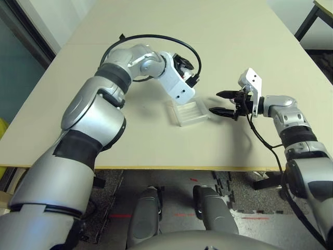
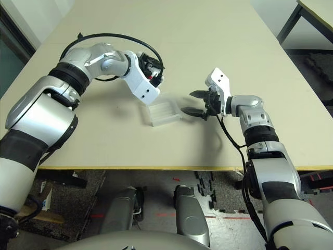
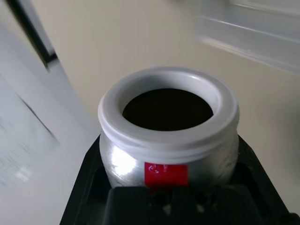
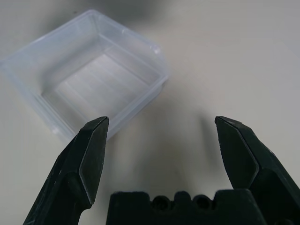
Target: Pour the medicine from the bottle into the box.
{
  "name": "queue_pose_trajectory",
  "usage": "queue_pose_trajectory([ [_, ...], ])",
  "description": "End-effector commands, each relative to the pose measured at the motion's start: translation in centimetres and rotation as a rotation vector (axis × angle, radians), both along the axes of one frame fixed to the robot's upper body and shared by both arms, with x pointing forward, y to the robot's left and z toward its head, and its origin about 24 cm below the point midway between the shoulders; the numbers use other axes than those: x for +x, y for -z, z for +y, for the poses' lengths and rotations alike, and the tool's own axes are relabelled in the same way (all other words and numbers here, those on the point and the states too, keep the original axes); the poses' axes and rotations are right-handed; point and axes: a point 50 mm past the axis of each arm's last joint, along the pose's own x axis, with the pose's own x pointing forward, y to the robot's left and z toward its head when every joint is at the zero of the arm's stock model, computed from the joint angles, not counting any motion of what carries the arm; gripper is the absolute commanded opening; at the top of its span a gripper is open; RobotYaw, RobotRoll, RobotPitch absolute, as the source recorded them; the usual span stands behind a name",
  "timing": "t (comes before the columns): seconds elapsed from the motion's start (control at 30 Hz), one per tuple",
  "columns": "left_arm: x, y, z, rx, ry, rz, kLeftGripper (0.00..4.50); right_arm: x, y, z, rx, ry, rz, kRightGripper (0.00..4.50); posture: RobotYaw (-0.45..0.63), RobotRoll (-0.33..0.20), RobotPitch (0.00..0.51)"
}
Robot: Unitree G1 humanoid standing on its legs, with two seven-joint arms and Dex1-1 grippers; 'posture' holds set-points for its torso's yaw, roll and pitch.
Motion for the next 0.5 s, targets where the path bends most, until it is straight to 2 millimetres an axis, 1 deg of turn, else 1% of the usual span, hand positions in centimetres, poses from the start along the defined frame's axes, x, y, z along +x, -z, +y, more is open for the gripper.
queue_pose_trajectory([
  [0.03,0.4,0.8,0.3,0.229,0.058,-0.115,2.68,0.0,-0.2,-0.2,0.039,0.021,0.000,4.50,-0.15,0.000,0.143],
  [0.1,0.4,0.9,0.0,0.306,0.107,-0.171,2.68,0.0,-0.2,-0.2,0.049,0.029,0.000,4.50,-0.16,0.000,0.143],
  [0.23,0.6,0.8,-0.5,0.321,0.119,-0.221,2.68,-0.1,-0.1,-0.3,0.074,0.048,-0.001,4.50,-0.18,0.000,0.140],
  [0.43,0.8,1.2,-0.9,0.284,0.122,-0.243,2.68,-0.1,-0.2,-0.2,0.089,0.064,-0.002,4.50,-0.18,0.000,0.135],
  [0.47,0.7,1.2,-1.0,0.264,0.114,-0.232,2.68,-0.1,-0.2,-0.2,0.090,0.067,-0.002,4.50,-0.18,0.000,0.135],
  [0.5,0.7,1.1,-1.1,0.204,0.077,-0.203,2.68,-0.1,-0.2,-0.1,0.092,0.069,-0.001,4.50,-0.18,0.000,0.135],
])
